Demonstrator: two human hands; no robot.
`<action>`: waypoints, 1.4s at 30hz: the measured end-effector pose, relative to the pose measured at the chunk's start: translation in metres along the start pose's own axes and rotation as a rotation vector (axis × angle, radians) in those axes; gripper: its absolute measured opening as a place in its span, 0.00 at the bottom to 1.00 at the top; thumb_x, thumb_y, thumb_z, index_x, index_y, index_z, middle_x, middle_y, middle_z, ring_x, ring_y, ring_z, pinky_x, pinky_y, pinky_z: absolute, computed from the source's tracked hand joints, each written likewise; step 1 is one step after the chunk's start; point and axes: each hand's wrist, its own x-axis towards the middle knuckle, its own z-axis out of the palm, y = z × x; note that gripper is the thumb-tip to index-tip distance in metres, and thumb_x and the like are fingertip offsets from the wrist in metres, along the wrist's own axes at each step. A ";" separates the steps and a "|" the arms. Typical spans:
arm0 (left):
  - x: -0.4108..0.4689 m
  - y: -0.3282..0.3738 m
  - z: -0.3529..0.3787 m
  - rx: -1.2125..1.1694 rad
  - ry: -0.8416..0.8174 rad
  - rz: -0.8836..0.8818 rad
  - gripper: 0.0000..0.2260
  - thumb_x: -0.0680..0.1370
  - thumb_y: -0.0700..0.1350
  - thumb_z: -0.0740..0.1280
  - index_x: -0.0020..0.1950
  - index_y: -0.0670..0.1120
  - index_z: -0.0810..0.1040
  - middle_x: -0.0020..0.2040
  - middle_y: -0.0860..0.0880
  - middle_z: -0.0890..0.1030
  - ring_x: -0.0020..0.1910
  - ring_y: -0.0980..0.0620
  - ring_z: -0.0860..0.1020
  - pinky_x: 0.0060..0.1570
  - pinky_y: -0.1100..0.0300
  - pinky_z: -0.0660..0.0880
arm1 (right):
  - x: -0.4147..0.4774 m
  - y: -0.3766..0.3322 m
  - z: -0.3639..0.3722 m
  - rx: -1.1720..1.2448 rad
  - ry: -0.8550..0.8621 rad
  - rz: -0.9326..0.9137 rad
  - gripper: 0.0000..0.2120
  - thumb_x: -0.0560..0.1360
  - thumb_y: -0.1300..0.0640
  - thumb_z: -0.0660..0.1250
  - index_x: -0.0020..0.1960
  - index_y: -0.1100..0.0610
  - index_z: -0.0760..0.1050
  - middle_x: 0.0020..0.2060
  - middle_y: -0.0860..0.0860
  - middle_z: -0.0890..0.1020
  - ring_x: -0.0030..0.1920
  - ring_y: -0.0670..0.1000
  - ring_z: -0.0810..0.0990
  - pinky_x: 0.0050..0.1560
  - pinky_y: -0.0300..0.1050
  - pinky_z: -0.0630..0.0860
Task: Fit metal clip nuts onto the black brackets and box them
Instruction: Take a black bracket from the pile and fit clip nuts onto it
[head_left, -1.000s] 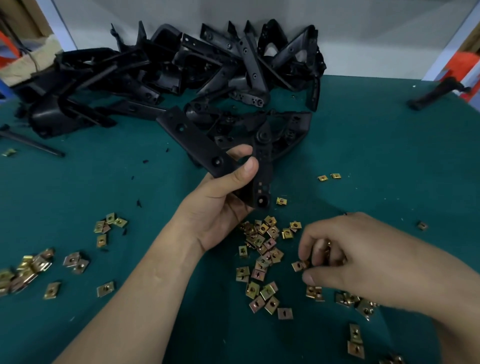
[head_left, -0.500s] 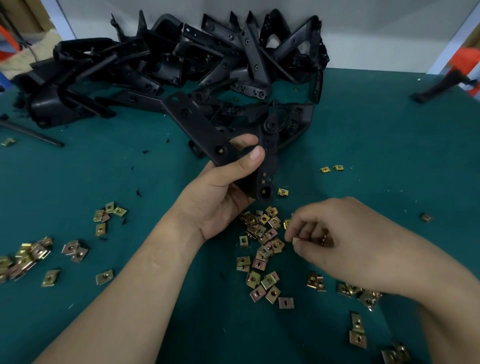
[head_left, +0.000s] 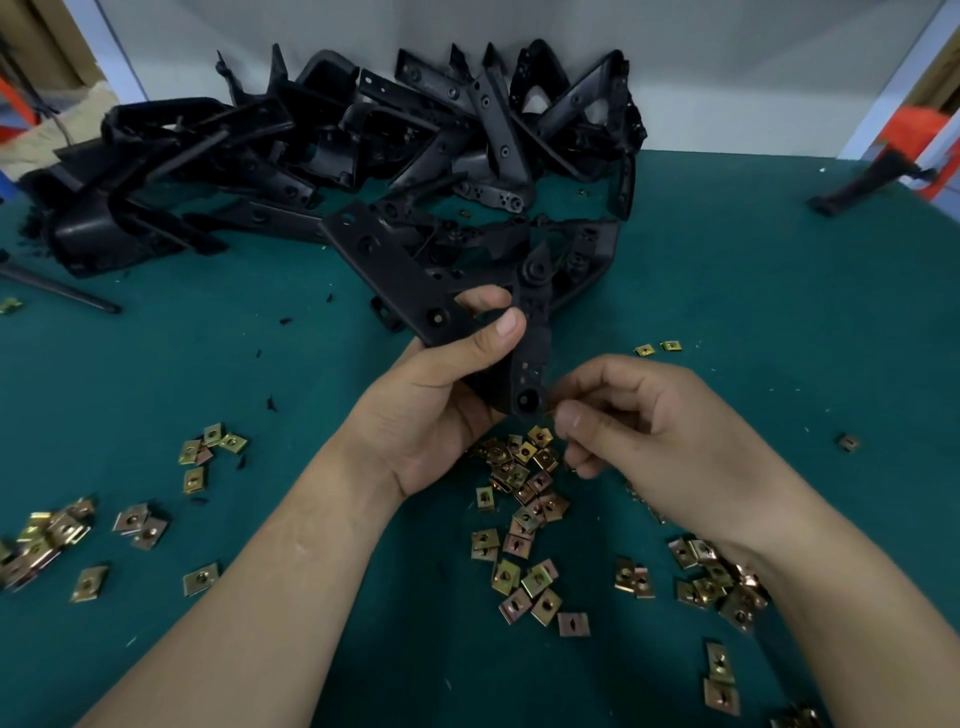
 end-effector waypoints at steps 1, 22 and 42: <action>0.000 0.000 0.000 -0.004 0.004 0.000 0.11 0.68 0.43 0.76 0.47 0.52 0.82 0.51 0.50 0.84 0.48 0.52 0.85 0.41 0.56 0.82 | 0.001 0.001 0.000 0.042 0.011 0.015 0.04 0.78 0.62 0.69 0.51 0.57 0.82 0.39 0.52 0.85 0.36 0.45 0.82 0.38 0.35 0.78; 0.001 0.000 -0.002 0.011 -0.021 -0.003 0.07 0.70 0.42 0.75 0.42 0.54 0.85 0.48 0.50 0.85 0.46 0.50 0.85 0.49 0.53 0.82 | 0.008 0.003 0.009 0.396 0.147 0.013 0.12 0.70 0.55 0.71 0.53 0.54 0.83 0.38 0.49 0.83 0.36 0.46 0.81 0.40 0.36 0.78; -0.002 0.001 -0.002 0.064 -0.036 -0.007 0.12 0.64 0.47 0.79 0.46 0.55 0.86 0.47 0.51 0.85 0.46 0.51 0.84 0.46 0.53 0.83 | 0.002 -0.006 -0.001 0.409 -0.109 0.096 0.07 0.70 0.52 0.70 0.46 0.53 0.82 0.37 0.52 0.84 0.35 0.49 0.83 0.35 0.36 0.78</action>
